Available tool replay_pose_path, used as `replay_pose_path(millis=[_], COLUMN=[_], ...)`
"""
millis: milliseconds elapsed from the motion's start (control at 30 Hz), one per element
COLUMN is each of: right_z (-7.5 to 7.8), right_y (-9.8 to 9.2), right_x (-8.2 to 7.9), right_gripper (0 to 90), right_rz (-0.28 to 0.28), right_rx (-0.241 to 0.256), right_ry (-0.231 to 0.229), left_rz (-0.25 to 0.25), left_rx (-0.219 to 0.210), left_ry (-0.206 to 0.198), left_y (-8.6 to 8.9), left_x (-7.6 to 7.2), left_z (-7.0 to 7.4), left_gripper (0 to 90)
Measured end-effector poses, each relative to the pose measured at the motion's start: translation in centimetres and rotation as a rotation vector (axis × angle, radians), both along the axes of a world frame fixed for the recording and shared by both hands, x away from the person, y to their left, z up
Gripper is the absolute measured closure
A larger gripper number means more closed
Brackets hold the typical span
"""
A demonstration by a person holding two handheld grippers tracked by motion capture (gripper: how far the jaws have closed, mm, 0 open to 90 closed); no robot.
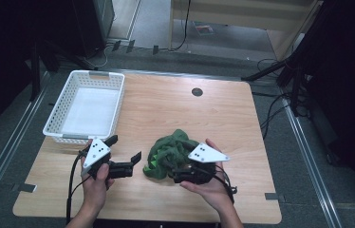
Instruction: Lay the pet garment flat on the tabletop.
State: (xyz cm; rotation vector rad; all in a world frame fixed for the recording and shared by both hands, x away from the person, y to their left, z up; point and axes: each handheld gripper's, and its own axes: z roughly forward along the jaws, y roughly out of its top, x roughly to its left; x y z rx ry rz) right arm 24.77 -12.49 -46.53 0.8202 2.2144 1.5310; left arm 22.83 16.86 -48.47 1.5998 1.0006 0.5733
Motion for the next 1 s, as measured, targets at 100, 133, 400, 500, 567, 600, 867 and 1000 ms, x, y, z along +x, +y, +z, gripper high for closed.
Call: replay_pose_path(millis=[100, 133, 400, 500, 567, 600, 867, 1000], right_z=[1.4, 1.5, -2.0, -4.4, -5.5, -5.7, -5.8, -3.8], right_y=[-1.9, -2.5, -6.3, -6.3, -5.9, -5.6, -1.9, -1.3], right_x=[0.0, 0.2, 3.7, 4.8, 5.2, 5.3, 3.9, 2.8], right_gripper=[17.0, 17.9, 28.6, 28.5, 36.8, 40.2, 90.0, 90.0], right_rz=[-0.053, -0.083, -0.442, -0.448, -0.426, -0.42, -0.212, -0.109], right_rx=[0.039, 0.047, 0.1, 0.068, 0.09, 0.091, 0.079, 0.141], right_ry=[-0.024, -0.022, 0.208, 0.304, 0.351, 0.36, 0.349, 0.27], left_rz=[-0.023, -0.034, -0.136, -0.16, -0.176, -0.184, -0.218, -0.226], left_rx=[-0.007, -0.009, 0.021, 0.033, 0.043, 0.047, 0.104, 0.159], left_ry=[0.004, 0.008, 0.052, 0.065, 0.072, 0.075, 0.086, 0.118], left_y=[-0.4, -0.6, -2.6, -3.1, -3.3, -3.4, -4.9, -6.0], left_x=[-0.1, -0.1, 0.0, 0.0, 0.0, -0.1, -0.6, -0.5], left_z=[0.1, 0.1, -0.5, -0.7, -0.9, -0.9, -1.2, -1.5], left_gripper=[0.3, 0.3, 0.3, 0.3, 0.3, 0.3, 0.3, 0.3])
